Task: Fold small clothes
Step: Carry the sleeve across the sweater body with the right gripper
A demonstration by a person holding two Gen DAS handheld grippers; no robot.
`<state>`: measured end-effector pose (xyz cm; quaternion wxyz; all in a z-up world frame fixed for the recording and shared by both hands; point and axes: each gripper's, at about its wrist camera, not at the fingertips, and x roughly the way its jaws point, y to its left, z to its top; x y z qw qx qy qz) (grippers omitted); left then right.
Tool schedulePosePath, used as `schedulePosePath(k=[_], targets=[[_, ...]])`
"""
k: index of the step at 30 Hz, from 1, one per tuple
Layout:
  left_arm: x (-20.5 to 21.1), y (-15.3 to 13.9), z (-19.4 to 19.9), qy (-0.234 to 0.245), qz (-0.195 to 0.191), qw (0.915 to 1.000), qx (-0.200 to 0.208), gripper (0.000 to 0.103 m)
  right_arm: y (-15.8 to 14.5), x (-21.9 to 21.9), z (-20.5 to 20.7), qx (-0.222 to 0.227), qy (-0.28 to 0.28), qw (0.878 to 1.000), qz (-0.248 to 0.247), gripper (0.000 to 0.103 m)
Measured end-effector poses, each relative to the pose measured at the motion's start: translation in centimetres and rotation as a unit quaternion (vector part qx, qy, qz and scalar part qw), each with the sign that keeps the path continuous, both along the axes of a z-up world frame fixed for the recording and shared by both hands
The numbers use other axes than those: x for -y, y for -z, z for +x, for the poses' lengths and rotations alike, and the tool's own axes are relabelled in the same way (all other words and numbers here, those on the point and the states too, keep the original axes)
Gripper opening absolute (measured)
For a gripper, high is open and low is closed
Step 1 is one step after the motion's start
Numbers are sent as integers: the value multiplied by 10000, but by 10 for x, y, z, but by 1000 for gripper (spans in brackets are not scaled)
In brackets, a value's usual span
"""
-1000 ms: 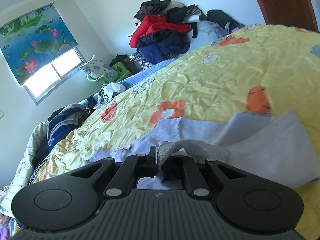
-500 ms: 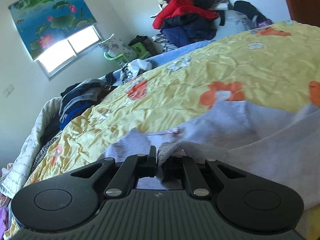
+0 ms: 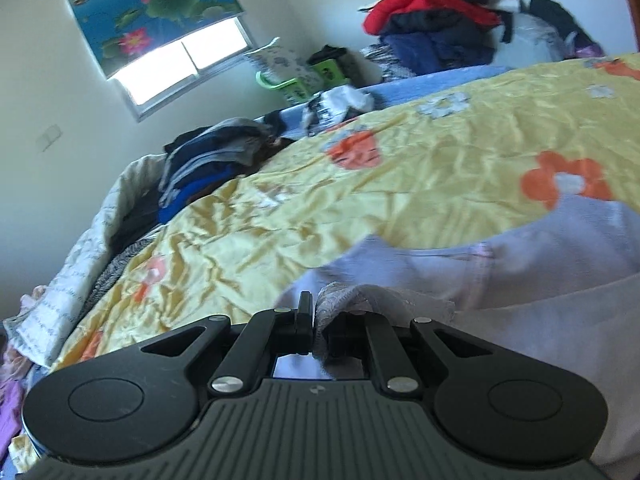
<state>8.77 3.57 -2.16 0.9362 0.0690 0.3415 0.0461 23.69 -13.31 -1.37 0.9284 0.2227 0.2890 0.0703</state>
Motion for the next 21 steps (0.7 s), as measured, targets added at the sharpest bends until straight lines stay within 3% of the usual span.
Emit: schedulePosePath(k=[3, 12, 15, 18, 21], targets=[[-6, 1, 1, -61, -43, 10000, -29, 103, 3, -10, 11, -115, -207, 9996, 147, 12], [-12, 5, 2, -141, -57, 9998, -116, 103, 14, -36, 33, -350, -261, 9989, -180, 12], [-14, 5, 2, -175, -70, 9997, -121, 103, 16, -42, 39, -447, -309, 9983, -231, 16], [-14, 5, 1, -192, -56, 9997, -132, 103, 16, -49, 43, -525, -377, 9973, -334, 29], [-15, 5, 1, -207, -63, 9996, -155, 103, 11, -60, 43, -504, -494, 9960, -556, 33]])
